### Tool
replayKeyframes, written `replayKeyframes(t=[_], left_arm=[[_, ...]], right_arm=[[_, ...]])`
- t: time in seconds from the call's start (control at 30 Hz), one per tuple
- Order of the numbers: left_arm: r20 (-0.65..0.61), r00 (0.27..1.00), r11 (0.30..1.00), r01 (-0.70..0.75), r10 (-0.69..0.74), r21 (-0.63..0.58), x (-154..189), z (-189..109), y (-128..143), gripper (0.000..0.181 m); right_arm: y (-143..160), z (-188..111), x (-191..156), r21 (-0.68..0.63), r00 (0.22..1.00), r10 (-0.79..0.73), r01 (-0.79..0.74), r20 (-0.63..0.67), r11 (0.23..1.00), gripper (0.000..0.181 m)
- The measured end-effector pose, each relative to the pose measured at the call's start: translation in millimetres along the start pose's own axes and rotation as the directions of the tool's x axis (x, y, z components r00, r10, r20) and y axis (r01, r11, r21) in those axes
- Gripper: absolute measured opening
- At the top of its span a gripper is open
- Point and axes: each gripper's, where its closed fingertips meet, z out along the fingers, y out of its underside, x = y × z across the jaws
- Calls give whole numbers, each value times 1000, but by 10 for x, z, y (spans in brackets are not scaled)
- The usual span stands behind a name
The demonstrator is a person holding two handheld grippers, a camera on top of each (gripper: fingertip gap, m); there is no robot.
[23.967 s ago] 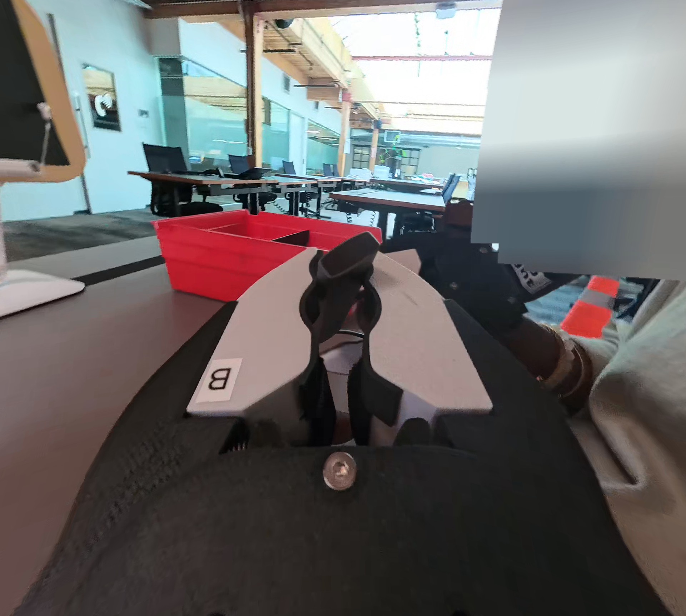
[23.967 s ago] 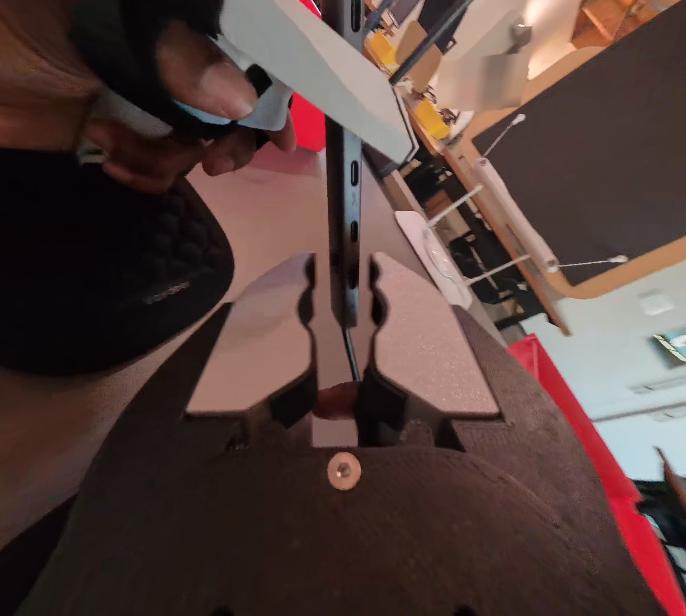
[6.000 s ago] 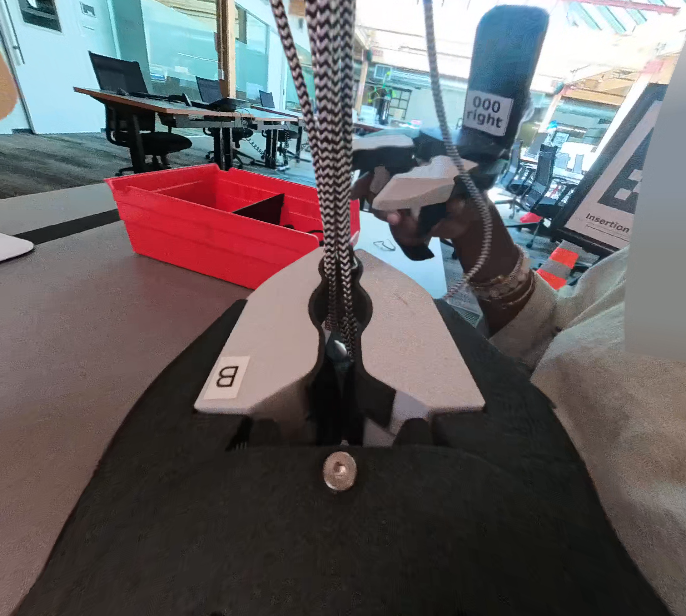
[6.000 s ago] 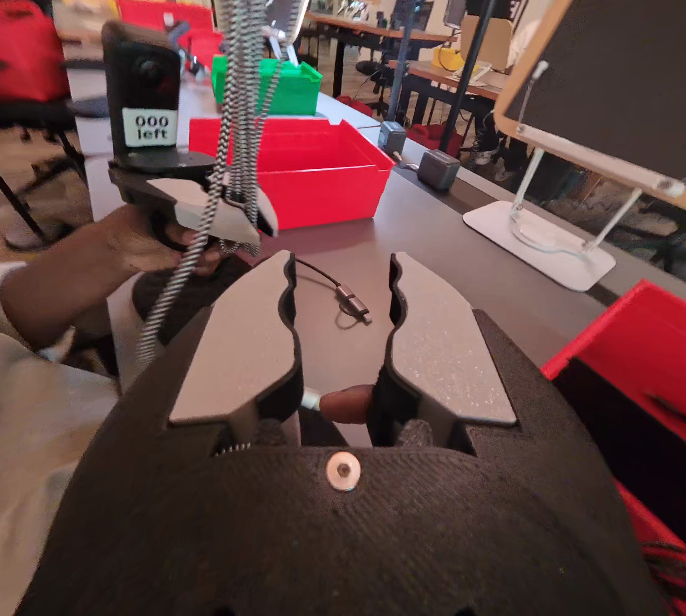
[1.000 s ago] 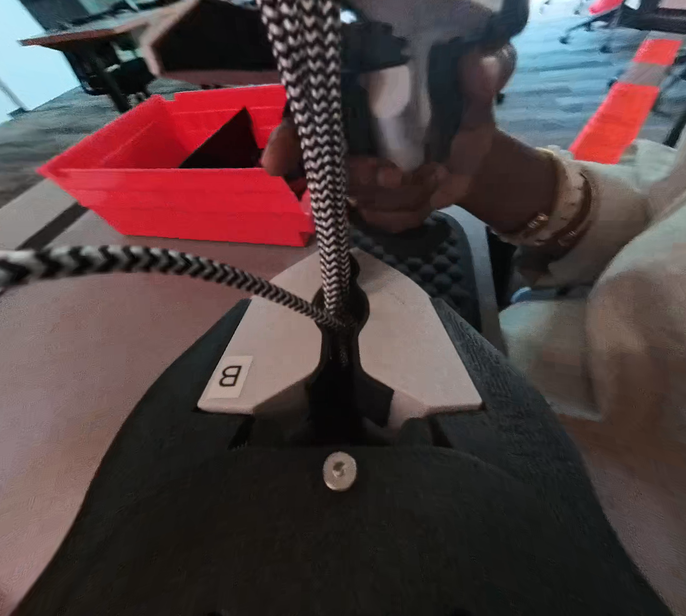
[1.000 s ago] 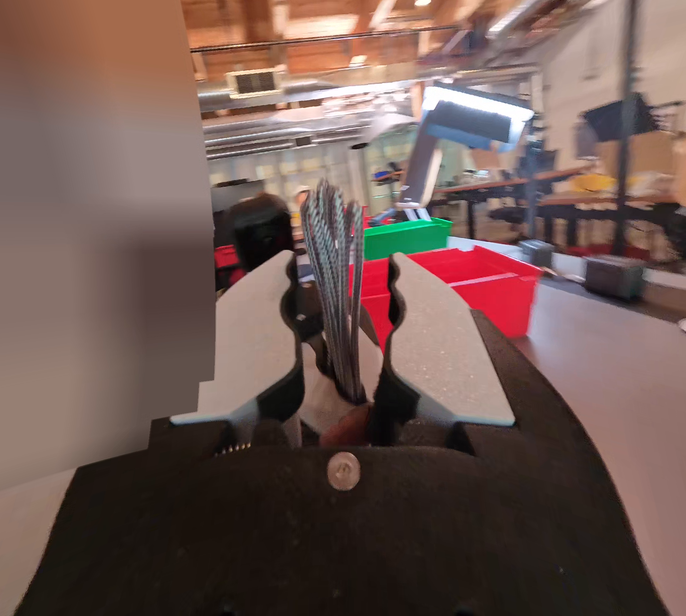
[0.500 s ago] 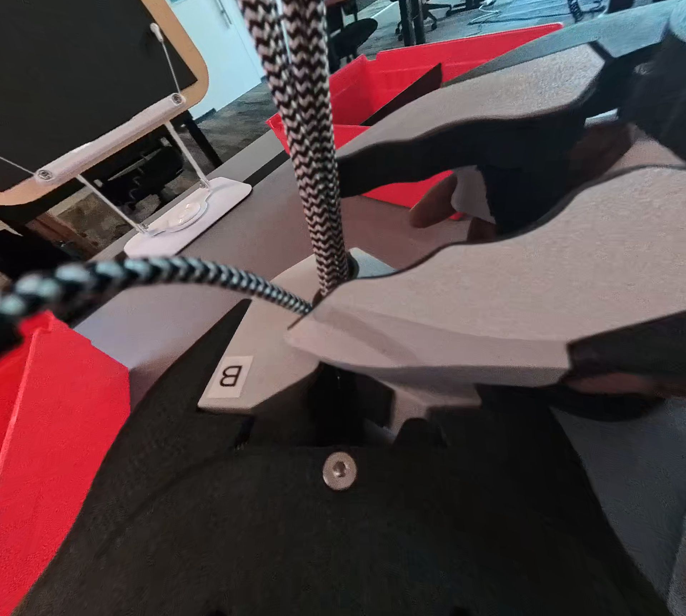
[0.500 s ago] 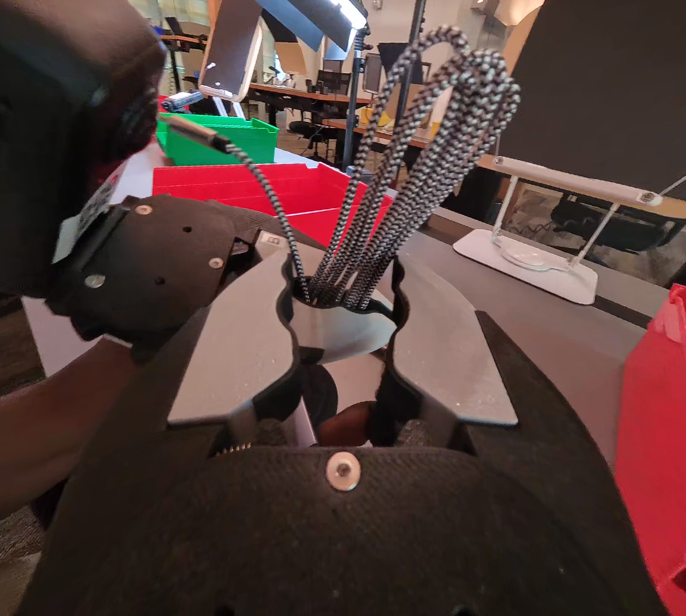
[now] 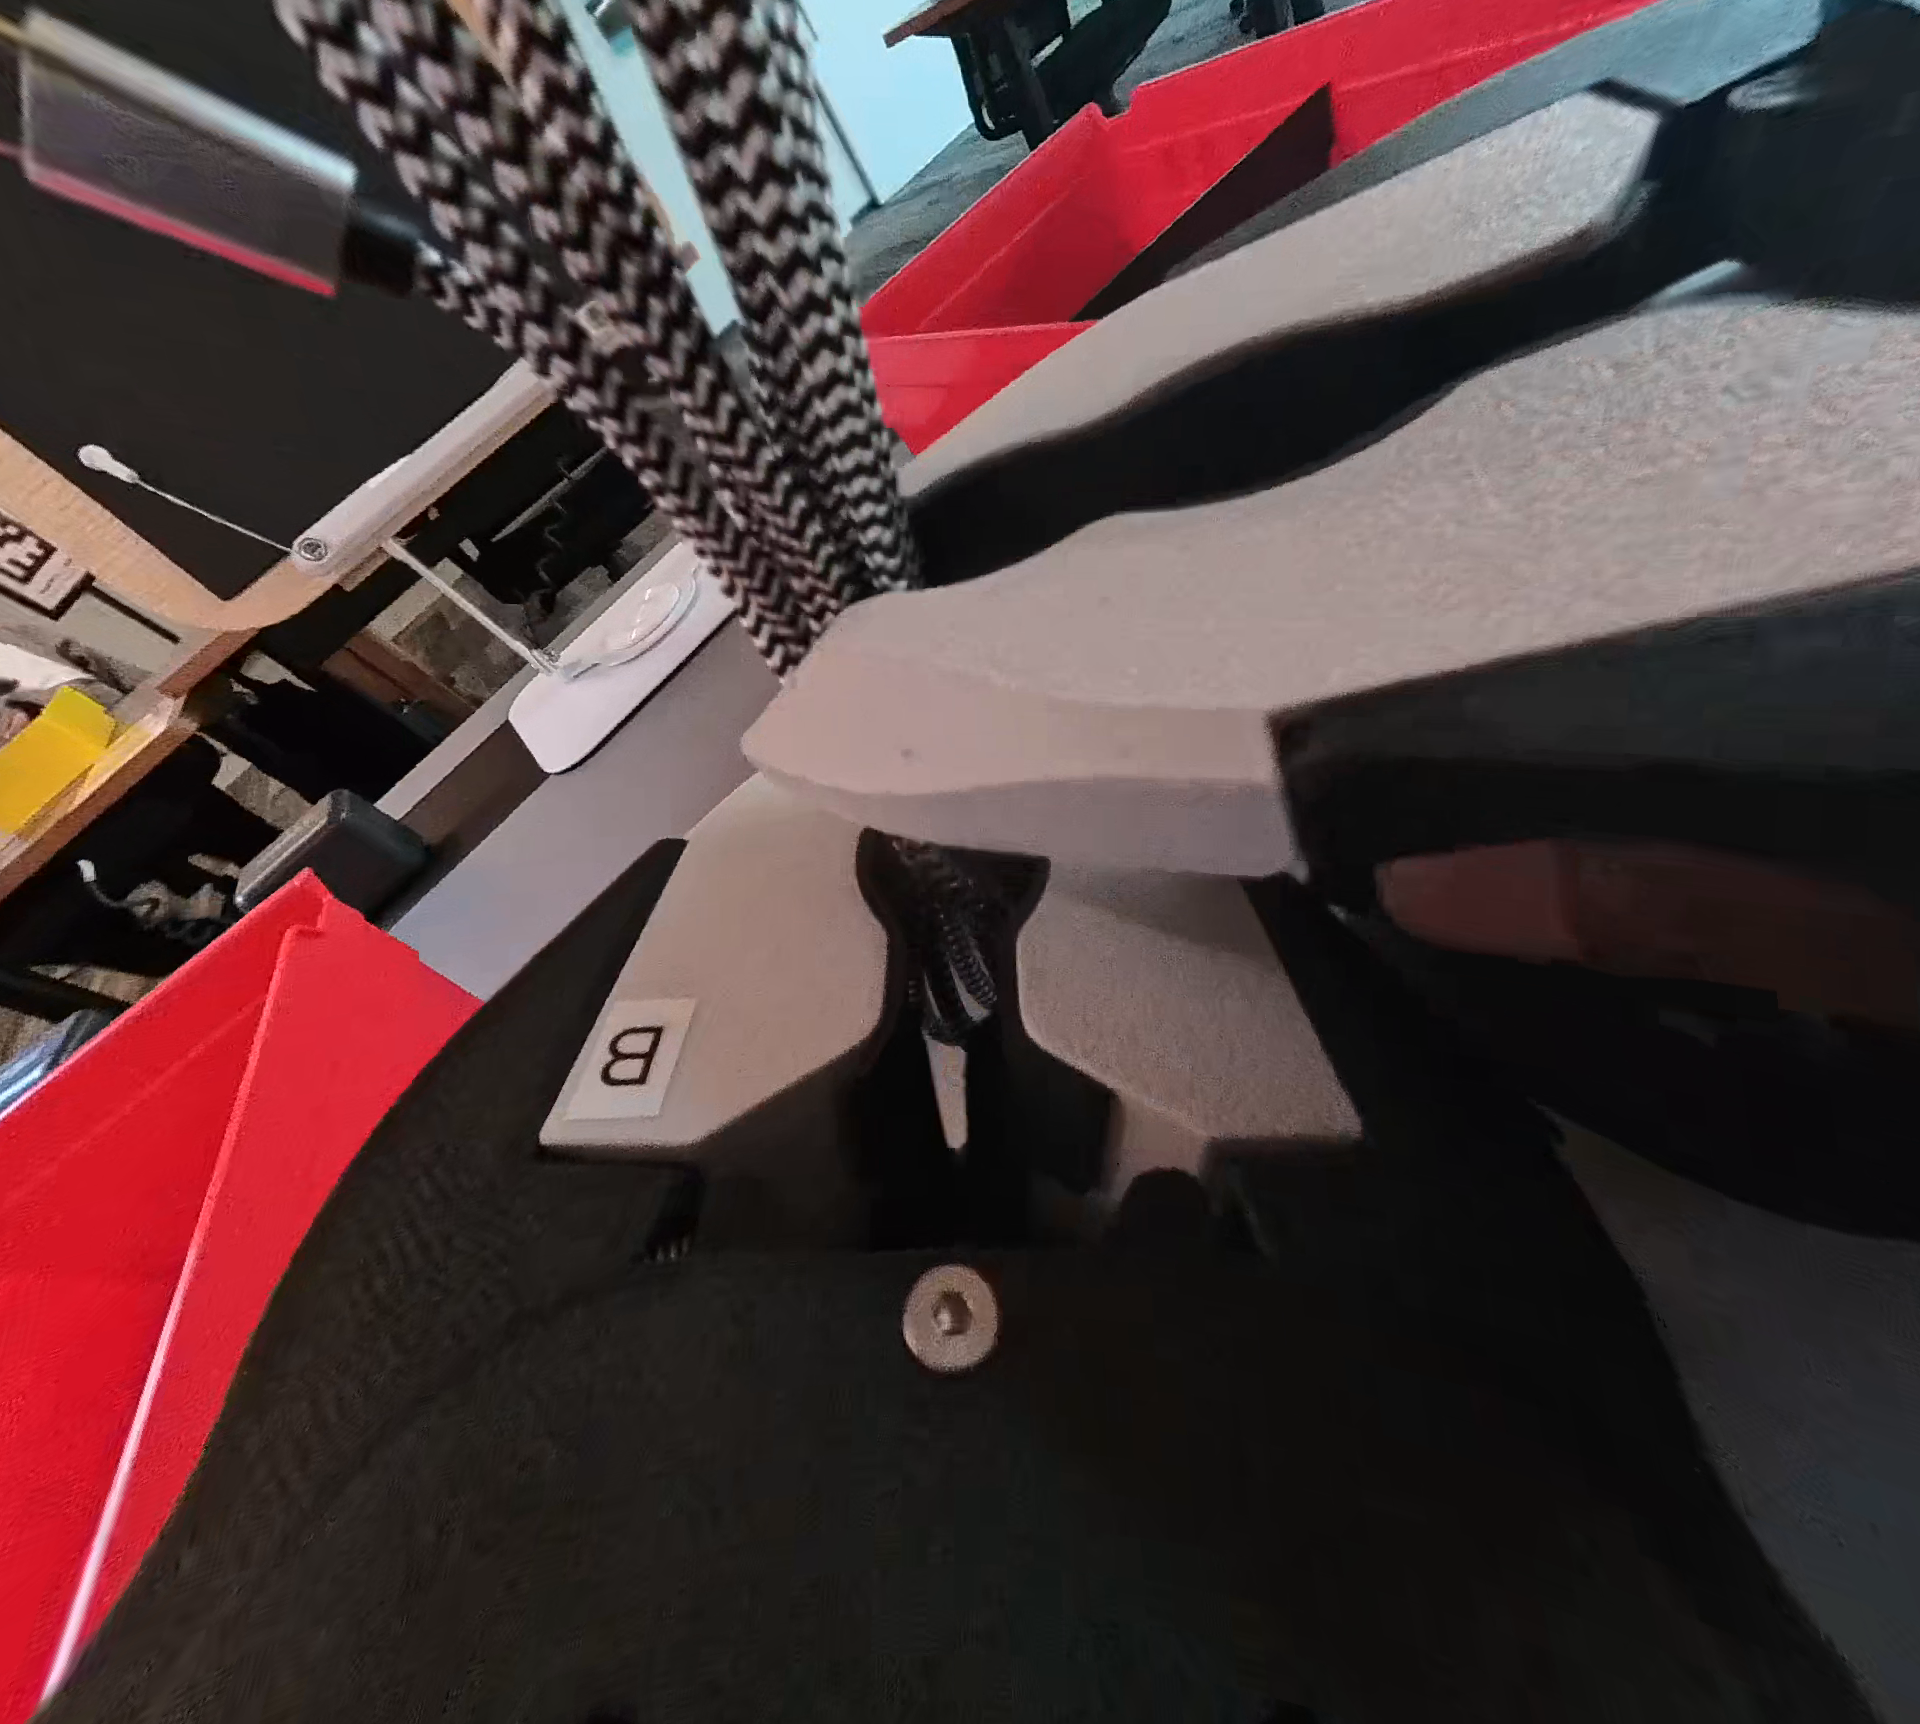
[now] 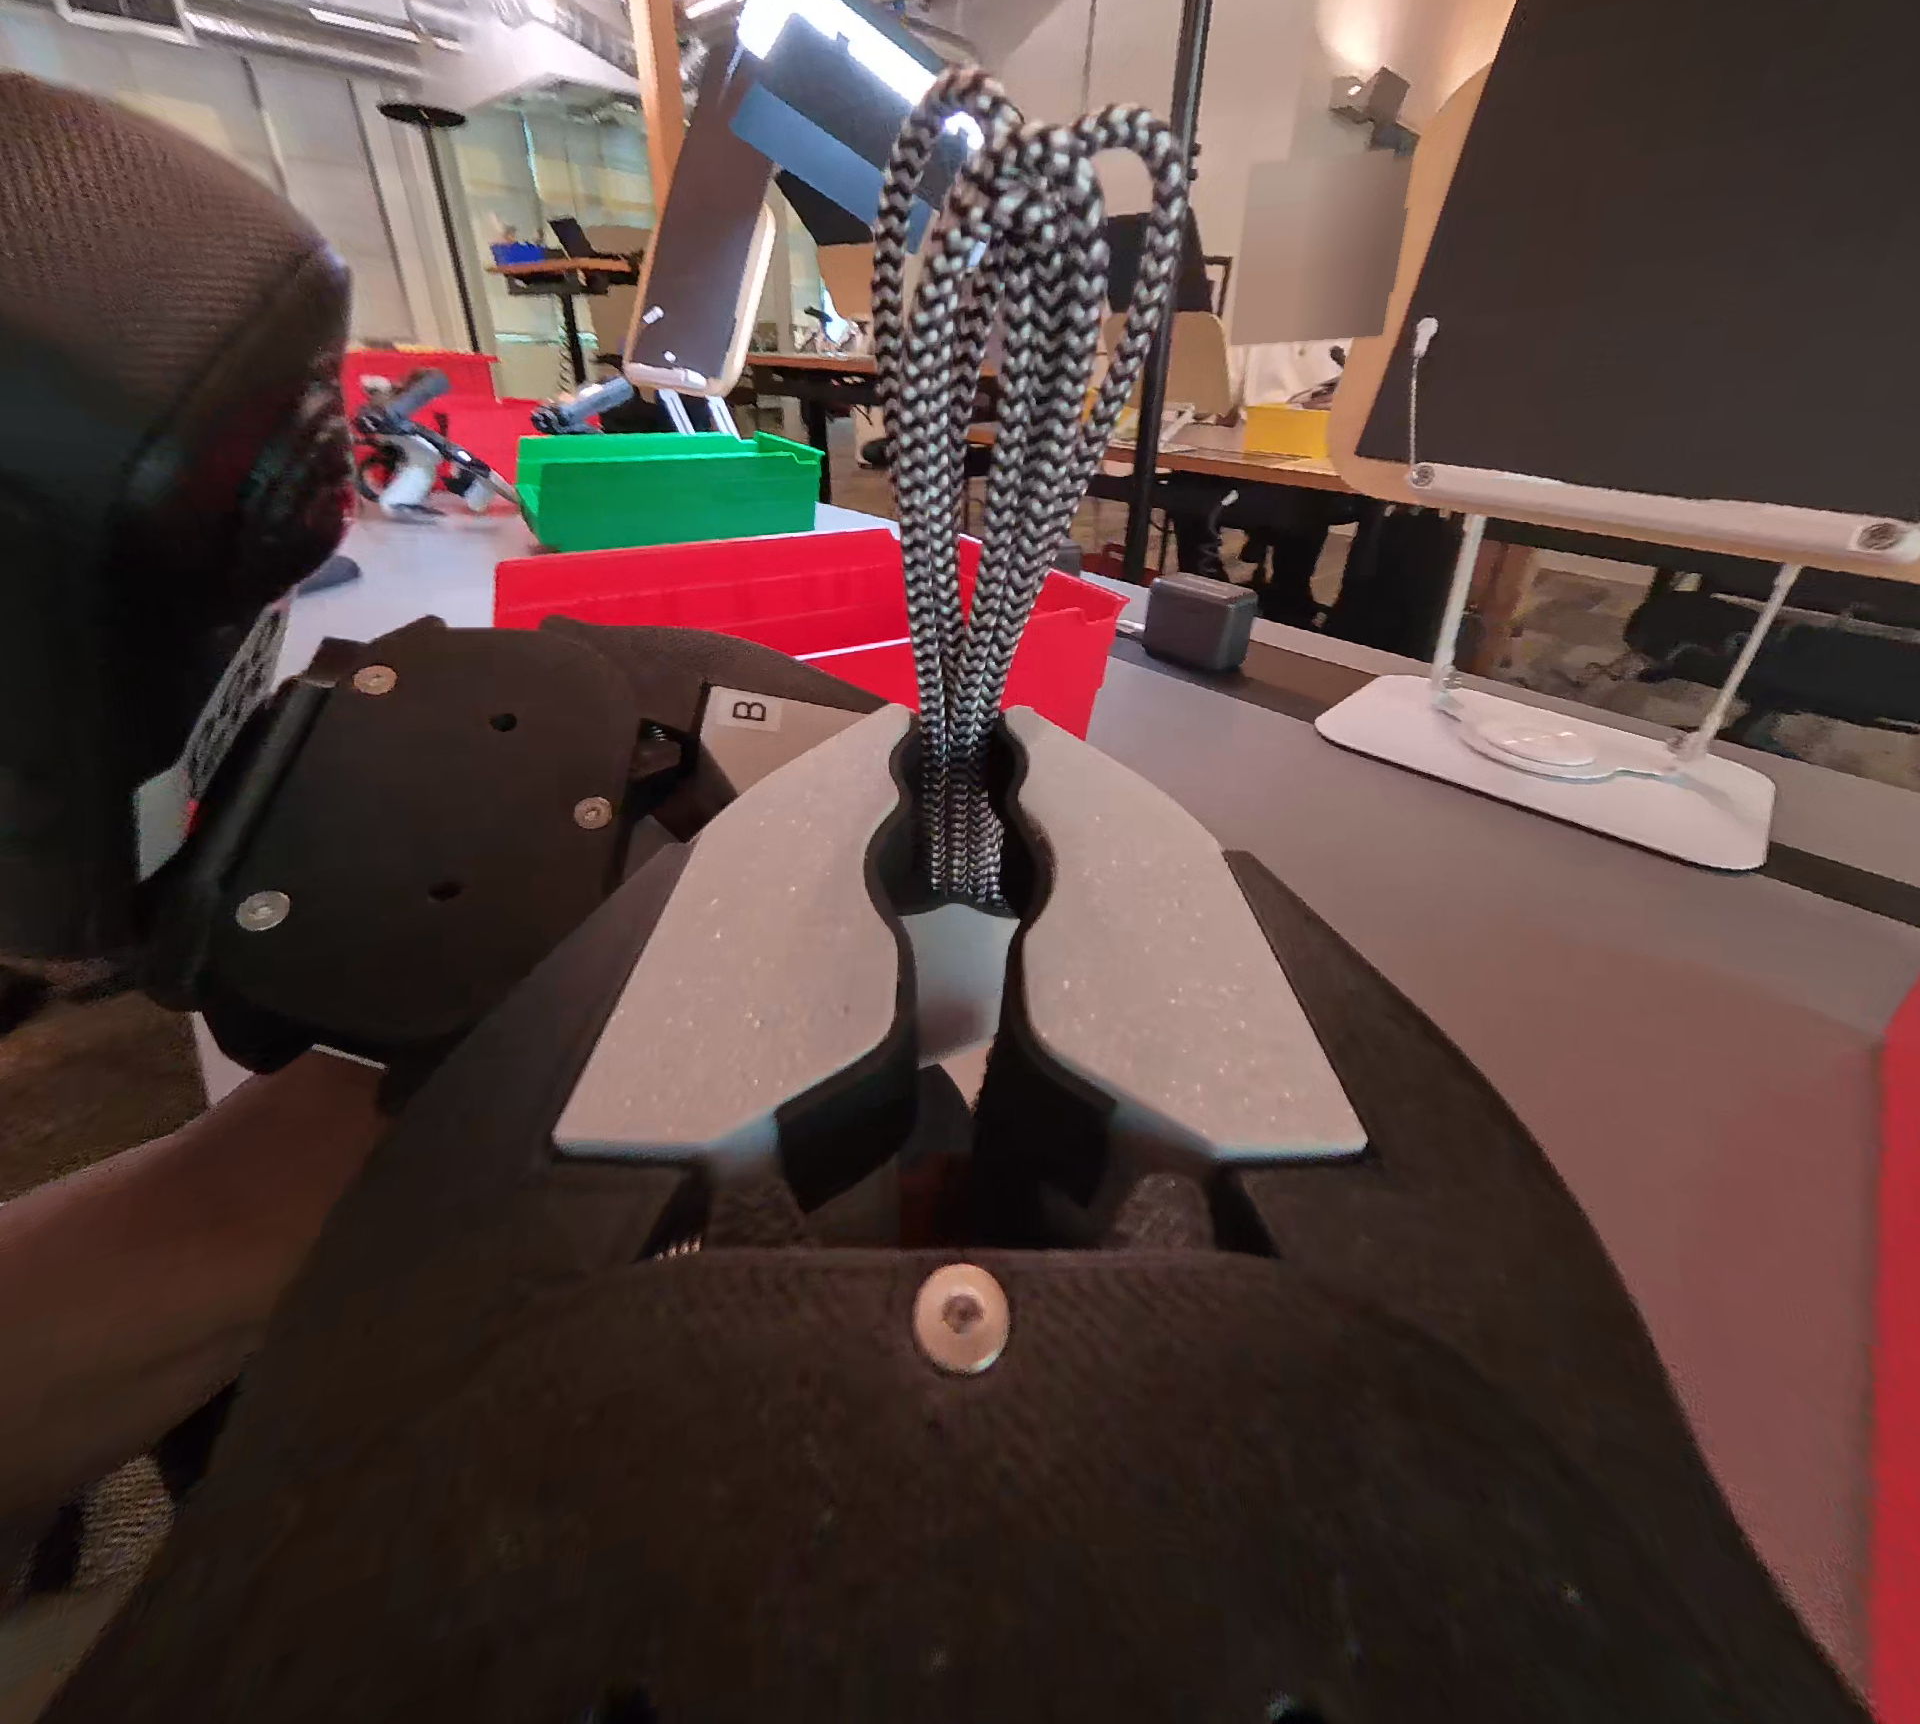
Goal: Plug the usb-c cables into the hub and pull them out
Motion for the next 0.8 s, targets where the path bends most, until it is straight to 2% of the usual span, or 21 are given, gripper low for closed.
replayKeyframes(t=[0.03,0.17,0.3,0.4,0.47,0.53,0.63,0.73,0.8], left_arm=[[-13,1000,1000,-6,6,8,16,-2,-14,9],[-144,989,996,33,-21,80,126,-49,-111,28],[-280,947,953,222,-160,206,51,-175,-221,46],[-351,885,858,415,-305,301,-191,-276,-229,50],[-351,847,774,516,-399,366,-422,-331,-178,51],[-326,826,703,563,-461,434,-618,-380,-113,52],[-272,830,666,554,-486,500,-770,-415,-18,52],[-270,830,679,556,-489,480,-763,-381,29,52],[-269,832,691,553,-484,465,-733,-352,42,52]], right_arm=[[-10,-12,4,10,1000,24,-24,18,1000,9],[-94,-94,124,61,988,138,-142,69,988,9],[-321,-312,503,143,990,143,-142,3,979,9],[-570,-617,963,189,989,67,-41,-134,981,9],[-675,-835,1292,152,970,-22,60,-241,987,10],[-665,-1023,1626,34,924,-155,178,-349,983,9],[-337,-1152,1982,-267,885,-340,260,-319,928,9],[267,-1228,2218,-603,910,-391,237,-136,762,10],[560,-1268,2345,-738,912,-409,255,-31,624,10]])
